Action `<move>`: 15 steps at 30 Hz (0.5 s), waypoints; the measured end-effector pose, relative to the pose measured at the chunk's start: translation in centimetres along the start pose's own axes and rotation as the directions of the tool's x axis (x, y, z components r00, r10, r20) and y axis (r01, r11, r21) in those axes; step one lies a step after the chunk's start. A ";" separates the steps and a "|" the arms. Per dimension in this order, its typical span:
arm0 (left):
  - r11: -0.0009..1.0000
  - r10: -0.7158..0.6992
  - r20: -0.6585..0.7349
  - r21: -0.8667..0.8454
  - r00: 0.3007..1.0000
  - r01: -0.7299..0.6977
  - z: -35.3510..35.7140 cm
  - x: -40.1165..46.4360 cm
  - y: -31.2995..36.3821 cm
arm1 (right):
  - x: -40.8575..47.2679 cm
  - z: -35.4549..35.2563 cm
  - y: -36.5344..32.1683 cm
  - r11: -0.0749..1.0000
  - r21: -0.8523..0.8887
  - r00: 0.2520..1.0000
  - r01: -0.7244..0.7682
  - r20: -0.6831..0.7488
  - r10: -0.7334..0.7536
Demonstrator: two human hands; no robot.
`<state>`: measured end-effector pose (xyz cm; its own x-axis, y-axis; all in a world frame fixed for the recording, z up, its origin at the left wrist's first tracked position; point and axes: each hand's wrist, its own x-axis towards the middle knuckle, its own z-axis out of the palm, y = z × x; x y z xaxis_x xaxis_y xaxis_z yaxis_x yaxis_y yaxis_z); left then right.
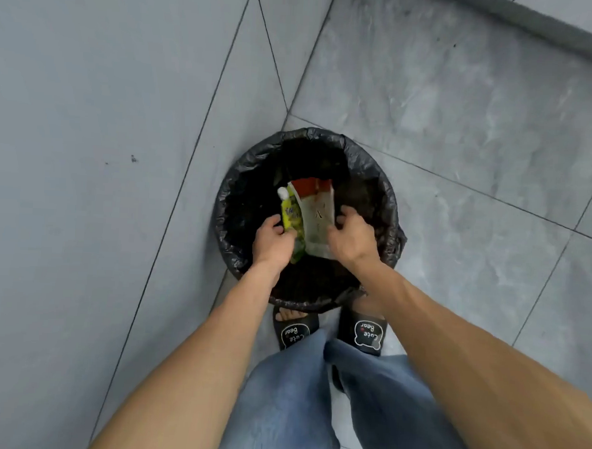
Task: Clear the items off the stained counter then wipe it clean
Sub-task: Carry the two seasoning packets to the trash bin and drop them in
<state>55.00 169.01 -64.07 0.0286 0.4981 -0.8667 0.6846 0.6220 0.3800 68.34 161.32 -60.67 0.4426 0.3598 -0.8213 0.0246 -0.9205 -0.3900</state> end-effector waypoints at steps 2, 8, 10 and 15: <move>1.000 -0.017 0.009 0.001 1.000 0.017 -0.8 -1.8 0.1 | -1.7 -0.7 -0.1 1.000 0.002 1.000 -0.001 0.014 0.001; 0.998 -0.055 0.108 0.016 0.993 0.054 -5.0 -15.4 3.4 | -13.1 -6.6 0.5 0.998 0.033 0.997 0.056 0.055 -0.058; 0.998 -0.050 0.151 0.052 0.987 0.042 -6.8 -21.3 4.2 | -18.5 -9.5 1.2 0.999 0.014 0.996 0.041 0.081 -0.042; 0.991 -0.071 0.148 0.127 0.987 0.052 -10.7 -34.2 5.0 | -31.4 -17.9 2.9 0.996 -0.084 0.997 -0.013 0.079 0.019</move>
<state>49.64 161.58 -29.06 0.0876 0.3582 -0.9295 0.7724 0.5649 0.2904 70.50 144.62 -28.57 0.3707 0.3528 -0.8591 0.0942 -0.9346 -0.3431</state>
